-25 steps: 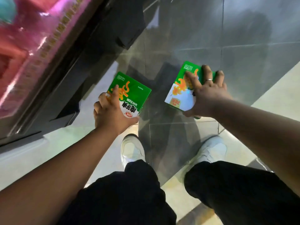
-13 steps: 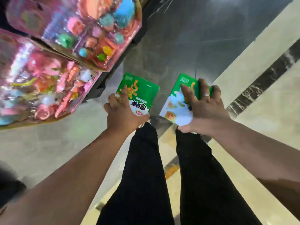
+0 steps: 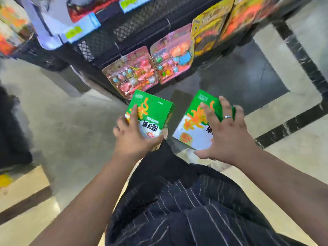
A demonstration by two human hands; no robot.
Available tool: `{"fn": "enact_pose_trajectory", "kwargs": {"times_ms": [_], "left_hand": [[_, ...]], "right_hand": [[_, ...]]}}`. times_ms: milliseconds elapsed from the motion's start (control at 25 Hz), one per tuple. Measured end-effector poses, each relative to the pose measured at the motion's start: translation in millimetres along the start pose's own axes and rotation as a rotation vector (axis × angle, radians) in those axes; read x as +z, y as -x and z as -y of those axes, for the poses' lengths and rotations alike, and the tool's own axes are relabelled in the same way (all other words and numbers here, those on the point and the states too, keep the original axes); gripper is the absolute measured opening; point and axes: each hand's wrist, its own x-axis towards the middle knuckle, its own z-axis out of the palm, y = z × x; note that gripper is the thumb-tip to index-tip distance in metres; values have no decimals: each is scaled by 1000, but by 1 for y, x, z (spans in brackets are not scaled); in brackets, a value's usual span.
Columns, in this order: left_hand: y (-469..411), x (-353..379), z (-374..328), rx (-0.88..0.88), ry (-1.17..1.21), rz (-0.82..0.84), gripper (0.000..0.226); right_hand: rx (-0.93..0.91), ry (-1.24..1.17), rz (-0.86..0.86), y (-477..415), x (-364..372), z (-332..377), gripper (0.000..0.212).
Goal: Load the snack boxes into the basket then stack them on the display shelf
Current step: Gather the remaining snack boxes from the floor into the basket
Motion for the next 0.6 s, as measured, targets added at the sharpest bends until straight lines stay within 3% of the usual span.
{"fn": "enact_pose_trajectory", "kwargs": {"times_ms": [240, 600], "left_hand": [[94, -26, 53, -164, 126, -160, 134], [137, -92, 191, -380, 298, -340, 125]], "right_hand": [[-199, 75, 124, 42, -42, 49, 134], [-465, 218, 110, 46, -65, 228, 133]]}}
